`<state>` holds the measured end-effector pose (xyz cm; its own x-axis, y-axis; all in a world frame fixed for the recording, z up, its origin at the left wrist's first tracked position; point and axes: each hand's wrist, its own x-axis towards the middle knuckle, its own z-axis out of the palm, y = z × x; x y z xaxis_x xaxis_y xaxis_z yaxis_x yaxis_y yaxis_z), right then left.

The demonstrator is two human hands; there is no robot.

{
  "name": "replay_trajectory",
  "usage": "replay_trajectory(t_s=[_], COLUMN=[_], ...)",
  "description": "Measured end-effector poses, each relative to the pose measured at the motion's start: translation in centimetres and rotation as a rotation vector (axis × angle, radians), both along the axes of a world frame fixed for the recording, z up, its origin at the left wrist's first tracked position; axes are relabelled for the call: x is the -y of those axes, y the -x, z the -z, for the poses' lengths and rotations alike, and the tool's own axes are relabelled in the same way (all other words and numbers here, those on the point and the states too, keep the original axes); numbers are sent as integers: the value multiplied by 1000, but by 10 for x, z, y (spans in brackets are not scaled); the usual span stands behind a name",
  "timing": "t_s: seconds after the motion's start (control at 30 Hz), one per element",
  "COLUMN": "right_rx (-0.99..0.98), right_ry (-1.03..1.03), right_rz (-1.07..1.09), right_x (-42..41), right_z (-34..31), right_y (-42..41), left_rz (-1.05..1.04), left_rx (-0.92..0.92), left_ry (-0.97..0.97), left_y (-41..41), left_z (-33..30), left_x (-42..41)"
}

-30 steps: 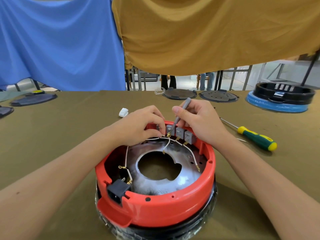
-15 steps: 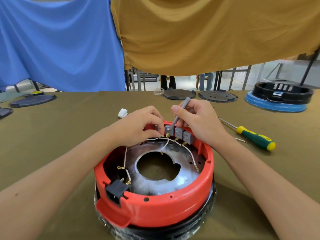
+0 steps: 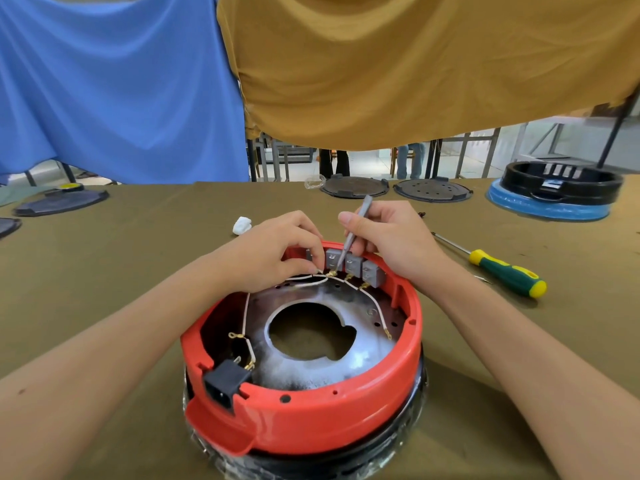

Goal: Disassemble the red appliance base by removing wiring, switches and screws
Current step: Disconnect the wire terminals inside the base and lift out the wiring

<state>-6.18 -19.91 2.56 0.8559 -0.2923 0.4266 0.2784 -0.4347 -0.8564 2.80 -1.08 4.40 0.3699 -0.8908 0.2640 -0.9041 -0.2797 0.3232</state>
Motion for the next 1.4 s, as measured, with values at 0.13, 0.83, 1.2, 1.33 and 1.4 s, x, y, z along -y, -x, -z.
replay_trajectory(t_s=[0.13,0.83,1.2,1.33,1.4], right_rx=[-36,63,36,45,55], right_ry=[57,114,132,116,104], right_rz=[18,-57,-9,23,35], right_x=[-3,-3,-8,-13,-15], right_z=[-1,1,-4,-8,-8], right_y=[0,3,8,12,13], left_rz=[-1,-13,53,92,94], left_rx=[6,-28,-97,-171,-207], left_ry=[6,36,36,11,33], left_y=[0,-5,-7,-9,-10], left_z=[0,2,-2,-4,-5], left_x=[1,2,0,-1,-1])
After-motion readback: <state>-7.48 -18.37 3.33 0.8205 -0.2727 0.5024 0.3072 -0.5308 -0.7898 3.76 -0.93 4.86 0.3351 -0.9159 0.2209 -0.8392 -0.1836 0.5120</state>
